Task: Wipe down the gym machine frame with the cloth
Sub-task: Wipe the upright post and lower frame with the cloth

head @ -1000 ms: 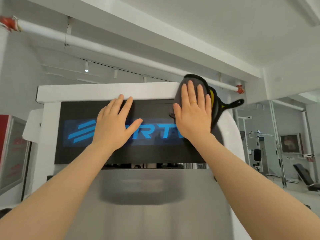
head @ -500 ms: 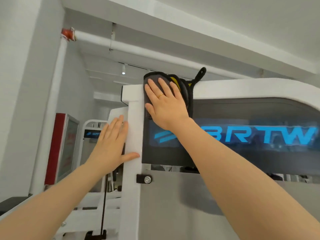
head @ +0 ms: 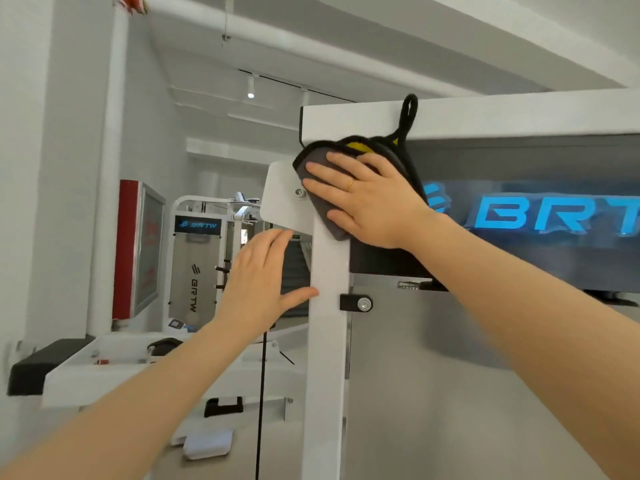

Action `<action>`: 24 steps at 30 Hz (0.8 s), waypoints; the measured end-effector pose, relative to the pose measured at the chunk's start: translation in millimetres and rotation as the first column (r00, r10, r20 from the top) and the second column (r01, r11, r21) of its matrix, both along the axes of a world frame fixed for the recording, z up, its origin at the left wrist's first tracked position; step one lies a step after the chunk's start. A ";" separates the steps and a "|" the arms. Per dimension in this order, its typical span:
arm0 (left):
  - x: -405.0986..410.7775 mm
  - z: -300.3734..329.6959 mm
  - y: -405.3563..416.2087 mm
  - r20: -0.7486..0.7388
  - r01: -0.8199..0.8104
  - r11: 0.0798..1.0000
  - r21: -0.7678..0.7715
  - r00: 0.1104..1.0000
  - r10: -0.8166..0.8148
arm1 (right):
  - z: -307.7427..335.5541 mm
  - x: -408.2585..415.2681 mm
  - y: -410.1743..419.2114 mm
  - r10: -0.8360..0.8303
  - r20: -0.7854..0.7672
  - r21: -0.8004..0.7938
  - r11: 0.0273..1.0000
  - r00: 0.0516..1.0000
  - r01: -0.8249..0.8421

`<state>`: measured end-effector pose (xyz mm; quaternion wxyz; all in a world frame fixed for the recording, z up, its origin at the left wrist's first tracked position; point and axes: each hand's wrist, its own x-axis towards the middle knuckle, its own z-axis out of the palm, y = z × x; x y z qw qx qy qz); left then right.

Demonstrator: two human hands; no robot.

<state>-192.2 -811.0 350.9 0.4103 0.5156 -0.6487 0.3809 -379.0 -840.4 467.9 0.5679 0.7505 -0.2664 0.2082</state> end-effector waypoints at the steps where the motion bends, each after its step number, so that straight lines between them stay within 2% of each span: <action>1: 1.8 -2.7 0.0 -0.016 0.008 1.000 -0.008 1.000 -0.008 | 9.0 3.1 -0.6 -0.023 0.028 -0.009 1.000 0.999 0.023; 5: 3.2 -15.1 -0.2 -0.098 0.080 0.996 -0.033 0.992 -0.083 | 0.2 9.6 -1.8 -0.019 0.013 -0.059 0.998 1.000 0.020; 8: -3.2 -37.4 -3.7 -0.144 0.207 0.977 0.058 0.970 -0.197 | -58.8 1.2 -3.6 0.043 -0.106 -0.027 0.999 0.993 -0.047; 10: -13.4 -54.8 -3.0 -0.226 0.327 0.937 0.121 0.928 -0.295 | -86.1 -5.5 0.8 0.088 -0.178 0.056 0.995 0.980 -0.079; 13: -26.8 -77.4 -3.7 -0.418 0.460 0.877 0.136 0.830 -0.370 | -68.1 -7.1 -1.1 0.109 -0.276 0.065 0.993 0.955 -0.095; 17: -31.1 -84.2 -8.8 -0.617 0.579 0.813 0.059 0.662 -0.426 | -22.4 8.3 -0.5 0.034 -0.096 0.046 0.998 0.995 -0.030; 19: -32.1 -86.5 -11.4 -0.678 0.604 0.796 0.036 0.600 -0.425 | -22.4 17.1 1.5 0.017 -0.015 0.064 0.998 1.000 -0.016; 21: -35.1 -89.1 -10.4 -0.692 0.612 0.791 0.013 0.576 -0.435 | -42.5 18.5 3.3 0.019 -0.022 0.063 0.998 1.000 -0.018; 24: -32.8 -86.9 -8.7 -0.684 0.622 0.782 0.030 0.584 -0.438 | -83.9 10.9 3.5 0.000 -0.126 0.086 0.996 0.992 0.011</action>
